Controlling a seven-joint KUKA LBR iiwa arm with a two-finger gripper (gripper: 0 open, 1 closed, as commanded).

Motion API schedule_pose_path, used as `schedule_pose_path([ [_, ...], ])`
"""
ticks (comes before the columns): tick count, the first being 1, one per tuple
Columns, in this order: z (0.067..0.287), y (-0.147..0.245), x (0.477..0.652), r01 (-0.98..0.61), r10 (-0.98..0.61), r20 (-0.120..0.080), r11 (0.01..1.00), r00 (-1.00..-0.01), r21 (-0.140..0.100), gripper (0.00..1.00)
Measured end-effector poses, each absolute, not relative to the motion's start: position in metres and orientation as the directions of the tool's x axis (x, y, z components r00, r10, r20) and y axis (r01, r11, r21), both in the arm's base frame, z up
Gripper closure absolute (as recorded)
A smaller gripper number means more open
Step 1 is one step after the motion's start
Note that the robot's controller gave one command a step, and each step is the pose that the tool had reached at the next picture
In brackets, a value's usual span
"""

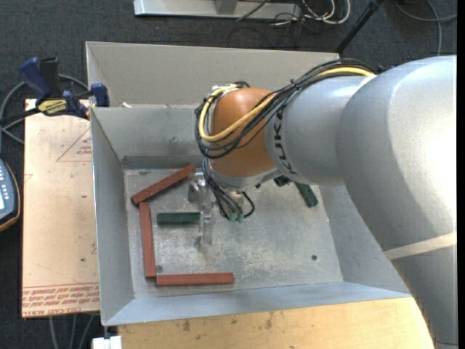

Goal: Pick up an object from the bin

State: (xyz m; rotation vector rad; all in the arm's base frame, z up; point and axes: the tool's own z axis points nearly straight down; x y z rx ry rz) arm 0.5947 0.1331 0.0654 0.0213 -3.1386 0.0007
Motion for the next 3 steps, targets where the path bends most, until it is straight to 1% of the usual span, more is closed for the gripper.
schedule_pose_path([
  [1, 0.071, 0.135, 0.596, -0.015, -0.015, -0.002, 1.000, -1.000, 0.002, 1.00],
  [2, 0.089, 0.184, 0.605, 0.197, 0.197, -0.003, 0.980, -0.980, 0.004, 1.00],
  [3, 0.232, 0.172, 0.618, 0.212, 0.212, -0.011, 0.977, -0.977, 0.006, 1.00],
])
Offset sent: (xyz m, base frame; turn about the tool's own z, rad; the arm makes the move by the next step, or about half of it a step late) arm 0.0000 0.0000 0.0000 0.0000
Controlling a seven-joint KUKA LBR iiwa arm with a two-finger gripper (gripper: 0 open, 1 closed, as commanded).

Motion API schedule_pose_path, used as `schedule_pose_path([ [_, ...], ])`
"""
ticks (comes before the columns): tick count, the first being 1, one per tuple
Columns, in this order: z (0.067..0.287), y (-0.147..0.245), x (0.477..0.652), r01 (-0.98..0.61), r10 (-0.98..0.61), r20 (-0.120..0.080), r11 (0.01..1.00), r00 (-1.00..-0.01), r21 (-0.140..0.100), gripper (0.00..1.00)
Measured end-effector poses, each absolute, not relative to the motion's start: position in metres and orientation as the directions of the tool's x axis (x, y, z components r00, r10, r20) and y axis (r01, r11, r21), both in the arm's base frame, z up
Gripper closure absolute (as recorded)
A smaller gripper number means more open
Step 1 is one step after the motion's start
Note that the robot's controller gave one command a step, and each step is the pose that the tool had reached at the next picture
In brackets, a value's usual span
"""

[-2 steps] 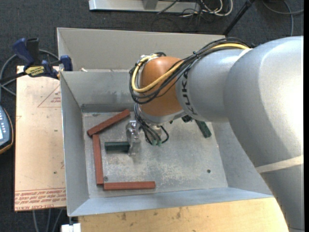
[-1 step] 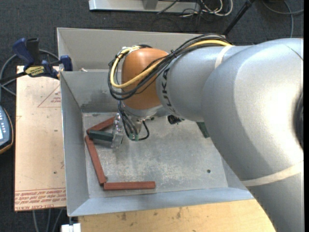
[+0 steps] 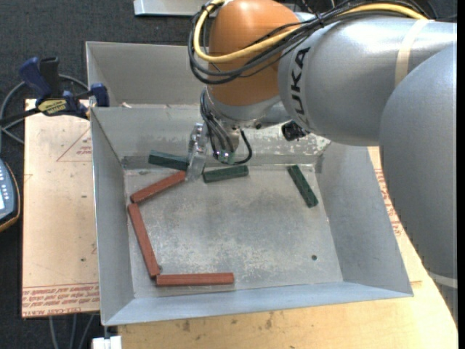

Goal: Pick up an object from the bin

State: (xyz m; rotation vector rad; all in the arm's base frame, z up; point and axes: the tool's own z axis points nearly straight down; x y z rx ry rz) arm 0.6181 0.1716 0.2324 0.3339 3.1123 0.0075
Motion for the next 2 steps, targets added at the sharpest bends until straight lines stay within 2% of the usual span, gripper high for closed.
schedule_pose_path([
  [1, 0.182, 0.194, 0.616, 0.092, 0.092, 0.002, 0.996, -0.996, 0.000, 1.00],
  [2, 0.315, 0.145, 0.609, 0.104, 0.104, -0.012, 0.995, -0.995, 0.003, 1.00],
])
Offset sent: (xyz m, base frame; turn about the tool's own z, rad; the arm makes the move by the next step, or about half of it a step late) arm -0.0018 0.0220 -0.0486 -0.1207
